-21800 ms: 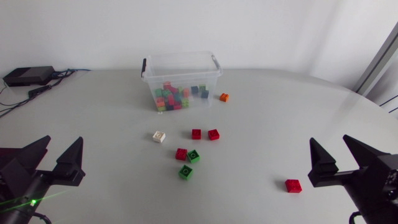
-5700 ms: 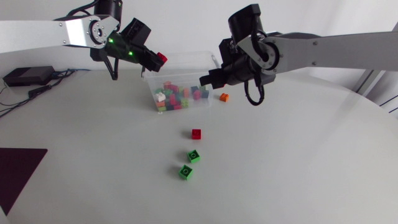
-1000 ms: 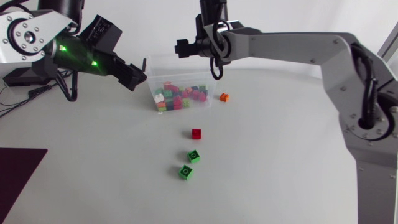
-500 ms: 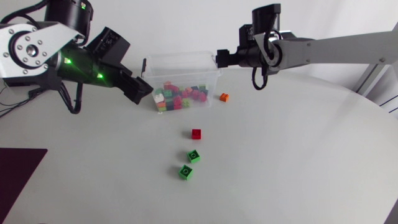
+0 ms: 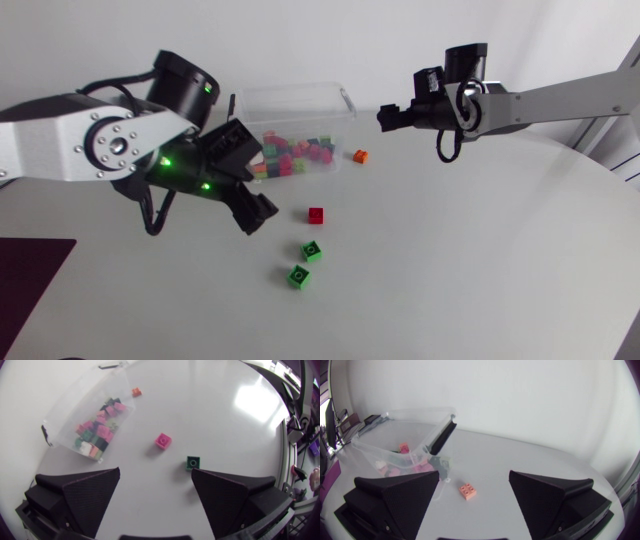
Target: Place the duplo bricks in the container
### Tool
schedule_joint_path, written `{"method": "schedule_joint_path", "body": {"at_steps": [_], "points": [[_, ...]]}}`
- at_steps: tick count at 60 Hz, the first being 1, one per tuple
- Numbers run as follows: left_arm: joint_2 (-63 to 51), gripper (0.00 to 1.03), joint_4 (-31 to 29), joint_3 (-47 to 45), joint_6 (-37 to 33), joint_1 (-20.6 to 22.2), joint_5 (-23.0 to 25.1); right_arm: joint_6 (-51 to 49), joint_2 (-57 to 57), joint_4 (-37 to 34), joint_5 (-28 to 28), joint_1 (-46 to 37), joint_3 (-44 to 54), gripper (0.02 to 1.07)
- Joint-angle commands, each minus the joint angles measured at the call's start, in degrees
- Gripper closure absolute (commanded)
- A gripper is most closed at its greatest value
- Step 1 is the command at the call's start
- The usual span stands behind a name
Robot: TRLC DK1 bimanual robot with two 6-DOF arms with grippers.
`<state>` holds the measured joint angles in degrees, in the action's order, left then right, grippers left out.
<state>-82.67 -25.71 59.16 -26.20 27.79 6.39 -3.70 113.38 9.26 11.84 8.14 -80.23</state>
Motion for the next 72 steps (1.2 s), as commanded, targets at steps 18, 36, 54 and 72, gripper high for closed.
{"method": "schedule_joint_path", "body": {"at_steps": [18, 36, 54, 72], "points": [[-9.1, 0.04, -5.4, -2.0, 1.0, 5.2, 2.3, -9.0, 10.8, -1.3, 8.1, -3.1, -4.2, 0.06], [-14.2, 0.04, -7.8, 0.0, 3.9, 6.4, 2.3, -13.8, 17.1, -7.7, 13.4, -2.3, -11.9, 0.06], [-17.4, 0.04, -8.7, 2.0, 6.7, 7.5, 2.3, -18.3, 22.9, -11.2, 16.1, -2.0, -17.0, 0.06], [-20.5, 0.04, -11.4, 4.9, 8.1, 8.4, 2.3, -19.8, 28.1, -15.2, 17.3, -3.0, -25.4, 0.06]]}}
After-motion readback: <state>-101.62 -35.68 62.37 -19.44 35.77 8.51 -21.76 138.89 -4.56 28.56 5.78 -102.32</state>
